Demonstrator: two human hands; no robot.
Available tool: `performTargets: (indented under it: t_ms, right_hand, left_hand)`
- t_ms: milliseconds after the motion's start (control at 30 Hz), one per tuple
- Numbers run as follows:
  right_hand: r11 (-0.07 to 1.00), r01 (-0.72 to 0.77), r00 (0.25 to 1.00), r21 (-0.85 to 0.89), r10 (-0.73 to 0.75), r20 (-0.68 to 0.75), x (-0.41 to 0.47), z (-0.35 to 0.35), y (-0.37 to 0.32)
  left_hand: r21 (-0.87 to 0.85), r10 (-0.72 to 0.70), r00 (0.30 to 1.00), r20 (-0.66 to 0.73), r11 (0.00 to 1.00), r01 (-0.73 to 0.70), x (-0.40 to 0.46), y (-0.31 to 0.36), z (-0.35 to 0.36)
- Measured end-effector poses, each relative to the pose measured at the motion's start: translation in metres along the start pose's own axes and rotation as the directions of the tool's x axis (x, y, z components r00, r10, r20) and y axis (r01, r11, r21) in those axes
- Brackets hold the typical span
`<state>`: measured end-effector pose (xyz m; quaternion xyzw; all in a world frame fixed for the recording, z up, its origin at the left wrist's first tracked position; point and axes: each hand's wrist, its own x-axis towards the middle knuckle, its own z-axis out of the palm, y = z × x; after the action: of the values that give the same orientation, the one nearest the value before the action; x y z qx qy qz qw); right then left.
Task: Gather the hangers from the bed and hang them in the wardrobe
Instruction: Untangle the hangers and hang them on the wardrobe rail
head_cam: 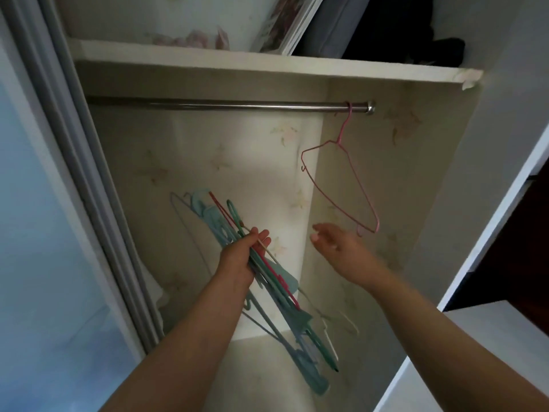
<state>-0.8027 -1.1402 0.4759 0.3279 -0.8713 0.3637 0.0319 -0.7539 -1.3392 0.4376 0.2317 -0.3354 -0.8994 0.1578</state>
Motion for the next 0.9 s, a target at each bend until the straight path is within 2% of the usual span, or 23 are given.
performTargets:
  t_ms: [33,67,133,200,333,400,467,500,533,667,767,833,900]
  right_hand:
    - [0.996,-0.095,0.966,0.002,0.091,0.241,-0.012,0.010,0.003]
    - [0.988,-0.150,0.903,-0.038,0.153,0.402,-0.021,0.020,0.010]
    - [0.982,-0.159,0.821,-0.106,0.191,0.537,-0.036,0.033,0.024]
    - [0.984,-0.160,0.821,-0.080,0.178,0.543,-0.048,0.039,0.037]
    - [0.941,-0.284,0.833,0.185,0.147,0.533,-0.066,0.036,0.040]
    - [0.851,-0.355,0.866,0.386,0.145,0.478,-0.071,0.034,0.040]
    - [0.682,-0.407,0.896,0.608,0.169,0.410,-0.072,0.032,0.043]
    - [0.616,-0.414,0.902,0.670,0.181,0.391,-0.072,0.029,0.043]
    - [0.598,-0.411,0.905,0.688,0.177,0.387,-0.072,0.027,0.045]
    - [0.796,-0.353,0.910,0.492,0.171,0.377,-0.075,0.021,0.042]
    - [0.918,-0.285,0.940,0.275,0.213,0.265,-0.075,0.032,0.045]
    - [0.944,-0.299,0.945,0.142,0.271,0.185,-0.075,0.034,0.060]
    - [0.918,-0.396,0.911,0.032,0.387,0.144,-0.083,0.026,0.081]
  left_hand:
    - [-0.009,-0.011,1.000,0.012,1.000,0.011,-0.001,-0.002,0.000]
    - [-0.016,-0.021,0.999,0.026,1.000,0.022,-0.002,-0.002,0.001]
    - [-0.034,-0.035,0.998,0.057,0.999,0.037,-0.003,-0.001,0.002]
    - [-0.051,-0.044,0.996,0.080,0.998,0.049,-0.003,0.001,0.001]
    - [-0.042,-0.069,0.993,0.091,0.996,0.074,-0.001,0.002,-0.003]
    - [-0.028,-0.073,0.995,0.075,0.997,0.075,0.002,0.002,-0.007]
    - [-0.009,-0.075,0.996,0.045,0.997,0.076,0.005,0.005,-0.012]
    - [-0.004,-0.075,0.997,0.027,0.997,0.075,0.007,0.007,-0.015]
    - [-0.009,-0.075,0.997,0.008,0.997,0.075,0.009,0.010,-0.017]
    - [-0.049,-0.104,0.994,-0.040,0.994,0.102,0.018,0.017,-0.026]
    - [-0.065,-0.147,0.988,-0.047,0.987,0.144,0.024,0.016,-0.031]
    - [-0.091,-0.158,0.985,-0.072,0.984,0.151,0.030,0.019,-0.039]
    - [-0.117,-0.165,0.982,-0.089,0.981,0.154,0.039,0.025,-0.048]
